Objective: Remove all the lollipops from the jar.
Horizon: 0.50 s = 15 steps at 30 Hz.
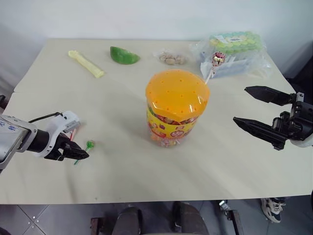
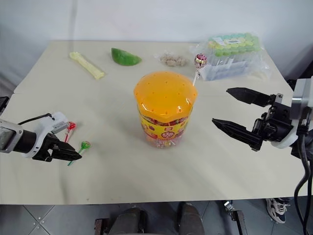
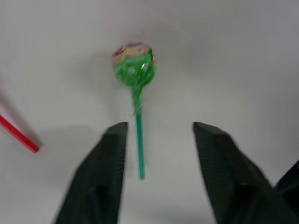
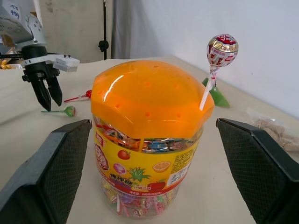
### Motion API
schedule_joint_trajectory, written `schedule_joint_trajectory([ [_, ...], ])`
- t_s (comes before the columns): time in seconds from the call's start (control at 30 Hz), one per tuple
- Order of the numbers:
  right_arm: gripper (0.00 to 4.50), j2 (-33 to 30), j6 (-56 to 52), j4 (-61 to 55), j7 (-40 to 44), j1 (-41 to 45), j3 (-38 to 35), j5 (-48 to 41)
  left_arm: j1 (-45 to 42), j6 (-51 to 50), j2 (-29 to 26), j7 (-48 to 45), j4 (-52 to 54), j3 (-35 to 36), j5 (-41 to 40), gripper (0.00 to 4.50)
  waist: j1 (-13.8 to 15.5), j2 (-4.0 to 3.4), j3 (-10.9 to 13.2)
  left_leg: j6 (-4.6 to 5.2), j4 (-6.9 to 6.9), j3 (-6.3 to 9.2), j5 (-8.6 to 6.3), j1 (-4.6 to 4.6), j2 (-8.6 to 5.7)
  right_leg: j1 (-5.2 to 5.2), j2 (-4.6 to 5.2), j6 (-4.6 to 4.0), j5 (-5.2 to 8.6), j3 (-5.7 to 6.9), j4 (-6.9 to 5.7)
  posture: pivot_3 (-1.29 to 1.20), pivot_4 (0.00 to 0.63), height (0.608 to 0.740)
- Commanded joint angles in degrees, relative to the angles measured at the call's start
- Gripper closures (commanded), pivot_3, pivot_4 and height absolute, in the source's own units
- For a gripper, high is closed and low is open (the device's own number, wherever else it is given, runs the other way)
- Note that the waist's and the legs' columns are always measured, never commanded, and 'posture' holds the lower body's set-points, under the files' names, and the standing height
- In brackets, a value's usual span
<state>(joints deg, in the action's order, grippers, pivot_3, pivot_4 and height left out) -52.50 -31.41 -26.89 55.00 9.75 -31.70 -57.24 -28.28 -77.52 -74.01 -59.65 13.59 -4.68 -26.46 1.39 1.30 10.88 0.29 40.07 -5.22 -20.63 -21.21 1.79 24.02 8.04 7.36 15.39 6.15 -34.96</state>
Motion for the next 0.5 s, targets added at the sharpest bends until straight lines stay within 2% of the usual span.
schedule_joint_trajectory([
  [0.03,0.0,-1.5,0.3,-0.3,0.6,0.3,-1.9,-0.1,0.1,1.2,-3.4,-0.9,2.6,3.1,-1.3,0.71,0.0,-0.01,0.0,0.0,0.0,0.0,0.0,0.0,0.0,0.0,0.0,0.0,0.0,0.0,0.01,0.0,0.15,0.74],
  [0.1,0.0,-2.1,0.3,0.2,0.9,0.2,-2.3,0.3,-1.9,1.8,-3.3,-1.3,2.7,4.9,-2.6,0.07,0.0,-0.01,0.0,0.01,0.0,-0.02,-0.01,0.0,0.0,0.0,0.0,0.0,0.0,-0.02,0.01,0.0,0.15,0.74],
  [0.27,0.0,-3.6,0.6,1.6,1.1,0.6,-3.0,1.8,-8.1,5.7,-1.1,-2.7,1.0,9.2,-5.8,0.03,0.2,-0.01,0.0,0.01,0.01,-0.02,-0.01,-0.02,-0.02,0.0,0.01,0.0,0.0,-0.01,0.01,0.0,0.15,0.74],
  [0.37,0.0,-4.4,0.8,1.7,0.4,0.7,-2.4,3.7,-10.0,13.9,6.3,-2.9,-1.4,16.8,-9.0,0.03,0.1,-0.04,0.0,0.01,0.01,-0.04,-0.01,0.0,-0.02,0.0,0.01,0.0,0.0,-0.02,-0.01,0.0,0.15,0.74],
  [0.5,0.0,-4.6,-1.1,2.1,-2.7,3.5,-0.3,3.9,-10.6,23.5,13.4,-4.4,-4.7,22.7,-11.8,0.03,-0.2,-0.05,0.0,0.0,0.03,-0.08,-0.01,0.02,0.0,0.0,0.0,0.0,0.0,-0.03,-0.03,0.0,0.15,0.74],
])
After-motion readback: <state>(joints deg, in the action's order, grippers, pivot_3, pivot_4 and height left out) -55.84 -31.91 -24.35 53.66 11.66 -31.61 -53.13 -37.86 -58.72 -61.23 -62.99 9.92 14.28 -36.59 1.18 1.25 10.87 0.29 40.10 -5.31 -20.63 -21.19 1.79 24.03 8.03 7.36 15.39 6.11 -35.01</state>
